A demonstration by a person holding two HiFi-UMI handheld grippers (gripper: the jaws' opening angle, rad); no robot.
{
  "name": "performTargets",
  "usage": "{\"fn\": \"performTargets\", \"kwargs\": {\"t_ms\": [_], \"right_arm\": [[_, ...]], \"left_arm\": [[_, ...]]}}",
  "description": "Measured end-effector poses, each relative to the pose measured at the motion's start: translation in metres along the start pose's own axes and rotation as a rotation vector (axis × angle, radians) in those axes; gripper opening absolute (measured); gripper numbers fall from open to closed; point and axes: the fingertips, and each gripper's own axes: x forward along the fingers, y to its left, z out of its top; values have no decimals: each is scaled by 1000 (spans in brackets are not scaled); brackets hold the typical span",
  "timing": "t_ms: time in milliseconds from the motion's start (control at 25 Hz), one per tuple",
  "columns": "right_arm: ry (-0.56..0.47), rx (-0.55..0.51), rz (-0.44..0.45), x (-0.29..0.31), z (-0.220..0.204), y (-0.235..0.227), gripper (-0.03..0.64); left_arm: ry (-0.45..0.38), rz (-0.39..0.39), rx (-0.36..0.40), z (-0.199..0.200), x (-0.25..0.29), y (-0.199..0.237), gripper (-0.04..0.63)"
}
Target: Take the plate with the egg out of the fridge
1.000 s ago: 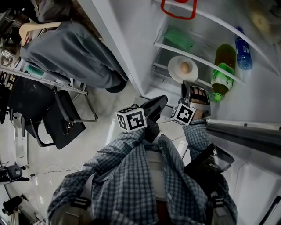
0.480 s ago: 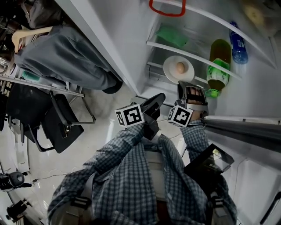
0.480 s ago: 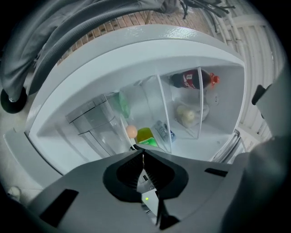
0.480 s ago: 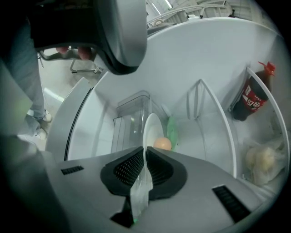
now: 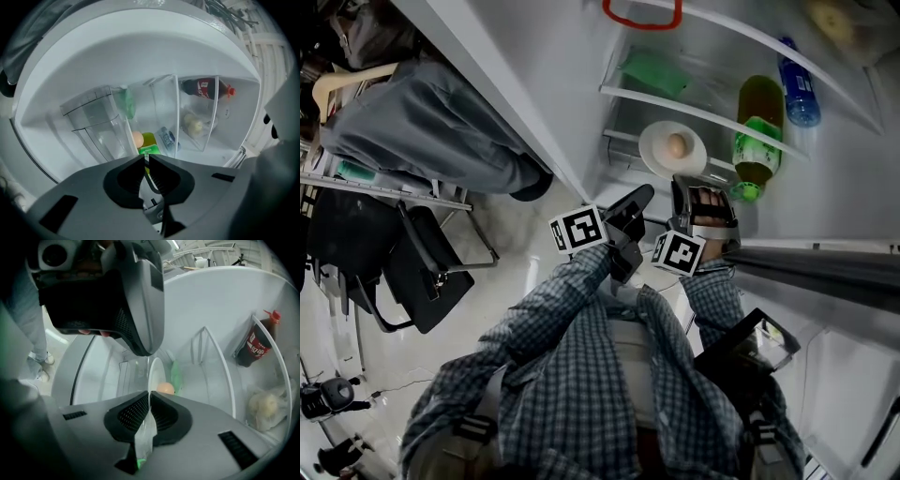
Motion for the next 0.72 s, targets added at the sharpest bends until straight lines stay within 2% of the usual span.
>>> {"fn": "performTargets", "kwargs": {"t_ms": [120, 280, 440, 720], "right_arm": [[3, -6, 0, -3, 0, 1, 23], [6, -11, -2, -8, -2, 3, 23], [6, -13, -9, -12, -3, 3, 21], [5, -31, -21, -18, -3, 1, 17]], "left_arm": [[-10, -52, -51, 2, 8, -6, 29], [-13, -60, -69, 1, 16, -3, 72], [-50, -7, -95, 5, 20, 12, 81], [-115, 22, -171, 14, 27, 26, 81]]}}
